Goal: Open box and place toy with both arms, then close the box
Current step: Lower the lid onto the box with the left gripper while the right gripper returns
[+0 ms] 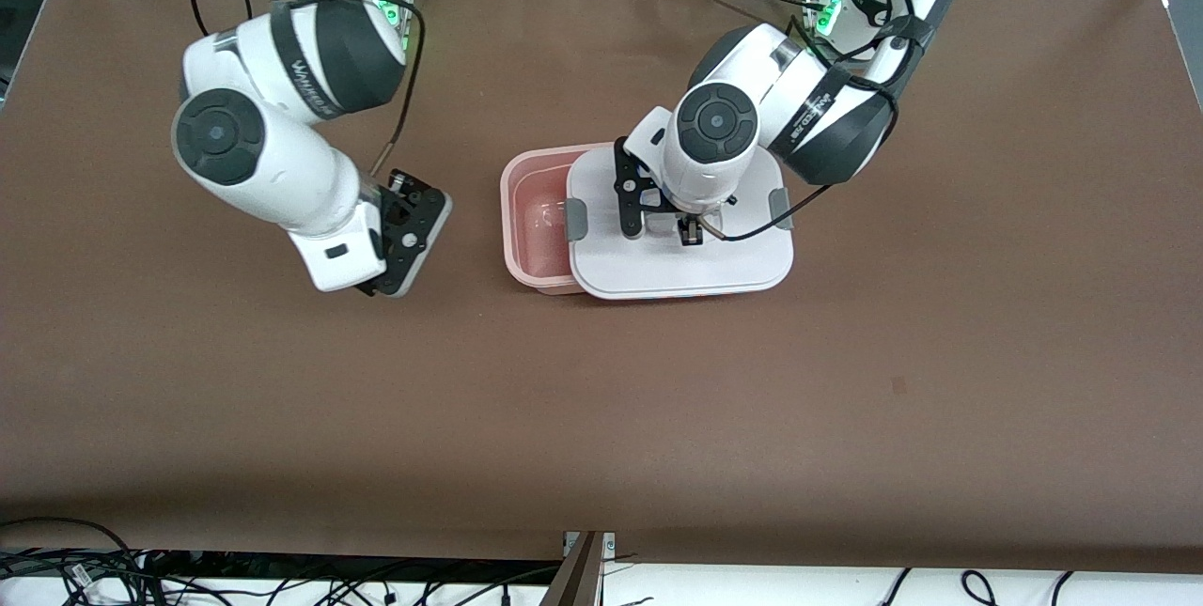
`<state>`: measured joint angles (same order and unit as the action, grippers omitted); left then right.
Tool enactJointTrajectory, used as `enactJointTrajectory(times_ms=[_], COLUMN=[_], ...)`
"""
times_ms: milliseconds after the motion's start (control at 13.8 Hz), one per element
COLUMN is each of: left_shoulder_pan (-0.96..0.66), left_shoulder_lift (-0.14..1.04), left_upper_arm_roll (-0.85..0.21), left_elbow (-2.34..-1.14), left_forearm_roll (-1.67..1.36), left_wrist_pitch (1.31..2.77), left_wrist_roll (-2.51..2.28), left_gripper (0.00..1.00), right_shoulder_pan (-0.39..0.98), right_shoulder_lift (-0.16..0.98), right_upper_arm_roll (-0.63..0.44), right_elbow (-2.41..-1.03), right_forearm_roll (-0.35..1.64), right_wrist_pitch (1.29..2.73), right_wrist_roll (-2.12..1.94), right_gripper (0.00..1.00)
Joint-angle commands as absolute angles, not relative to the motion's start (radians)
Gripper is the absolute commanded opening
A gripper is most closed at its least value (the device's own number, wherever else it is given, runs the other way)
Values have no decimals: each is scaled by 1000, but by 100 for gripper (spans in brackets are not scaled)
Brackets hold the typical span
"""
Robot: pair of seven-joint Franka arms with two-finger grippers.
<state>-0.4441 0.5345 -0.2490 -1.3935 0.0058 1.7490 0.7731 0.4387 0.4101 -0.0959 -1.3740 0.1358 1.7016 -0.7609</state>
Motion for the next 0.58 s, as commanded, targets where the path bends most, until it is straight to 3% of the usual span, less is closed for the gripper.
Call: enactJointTrajectory(times_ms=[0, 506], left_shoulder_pan=[-521, -603], left_shoulder_lift=[561, 664], left_upper_arm_roll=[-238, -232], left_elbow=[-1364, -1230], left_forearm_roll=[-8, -2], left_wrist_pitch=[1775, 1778], left_wrist_roll=[662, 543], left_gripper=[0, 0], right_shoulder_pan=[425, 413], right_shoulder_lift=[402, 384], right_upper_arm_roll=[-188, -396], right_elbow=[-1325, -1330], right_forearm_roll=[160, 247], right_wrist_pitch=[1622, 1612], right_wrist_roll=[-765, -762], right_gripper=[100, 100])
